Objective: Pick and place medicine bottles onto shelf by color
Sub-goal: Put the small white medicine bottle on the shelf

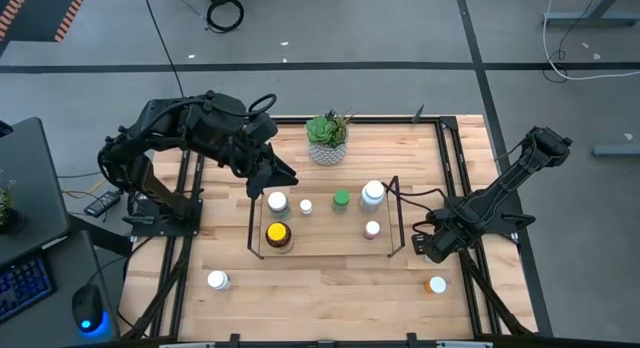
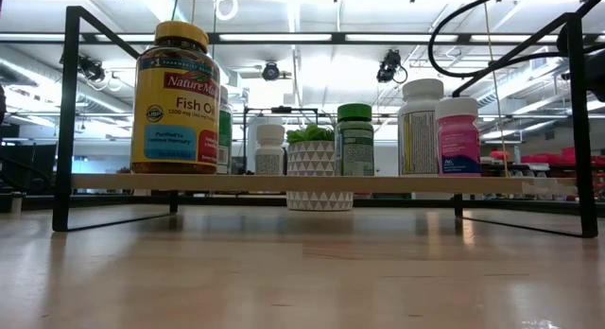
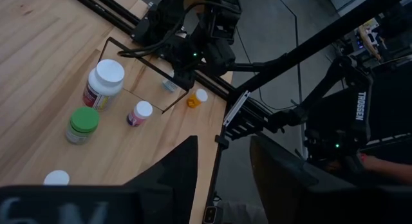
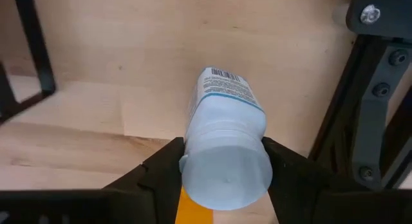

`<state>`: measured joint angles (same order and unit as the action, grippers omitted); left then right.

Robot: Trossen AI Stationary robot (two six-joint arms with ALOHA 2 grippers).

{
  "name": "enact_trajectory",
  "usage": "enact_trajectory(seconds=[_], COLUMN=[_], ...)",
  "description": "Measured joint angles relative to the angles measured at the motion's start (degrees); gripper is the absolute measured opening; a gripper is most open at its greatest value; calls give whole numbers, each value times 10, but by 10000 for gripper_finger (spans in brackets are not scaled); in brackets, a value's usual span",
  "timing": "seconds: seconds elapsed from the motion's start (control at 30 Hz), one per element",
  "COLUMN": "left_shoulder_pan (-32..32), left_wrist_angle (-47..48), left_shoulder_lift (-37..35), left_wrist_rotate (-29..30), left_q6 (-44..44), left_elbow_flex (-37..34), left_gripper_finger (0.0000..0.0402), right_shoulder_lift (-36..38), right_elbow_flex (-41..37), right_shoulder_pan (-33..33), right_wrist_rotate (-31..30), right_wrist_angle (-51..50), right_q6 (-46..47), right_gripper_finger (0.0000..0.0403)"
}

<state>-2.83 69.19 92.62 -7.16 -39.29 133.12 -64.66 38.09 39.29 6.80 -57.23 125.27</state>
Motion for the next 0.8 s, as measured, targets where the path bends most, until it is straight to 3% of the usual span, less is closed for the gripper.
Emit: enact_trajectory(seconds=[0.3,0.6,0.8], left_shoulder_pan=[0,0,0], left_wrist_angle=[0,0,-10], left_shoulder_lift=[0,0,0], left_wrist_rotate=[0,0,0], left_q6=[0,0,0], left_elbow_flex=[0,0,0], left_gripper_finger=[147,146,150], right_shoulder_lift=[20,28,28], right_elbow_flex=[44,190,298], right_shoulder_pan=[0,0,-8], right_wrist_rotate=[27,15,-31], right_wrist_angle=[-56,-245,-286], right_q6=[-40,-74,-83], right_gripper_finger=[193,193,193])
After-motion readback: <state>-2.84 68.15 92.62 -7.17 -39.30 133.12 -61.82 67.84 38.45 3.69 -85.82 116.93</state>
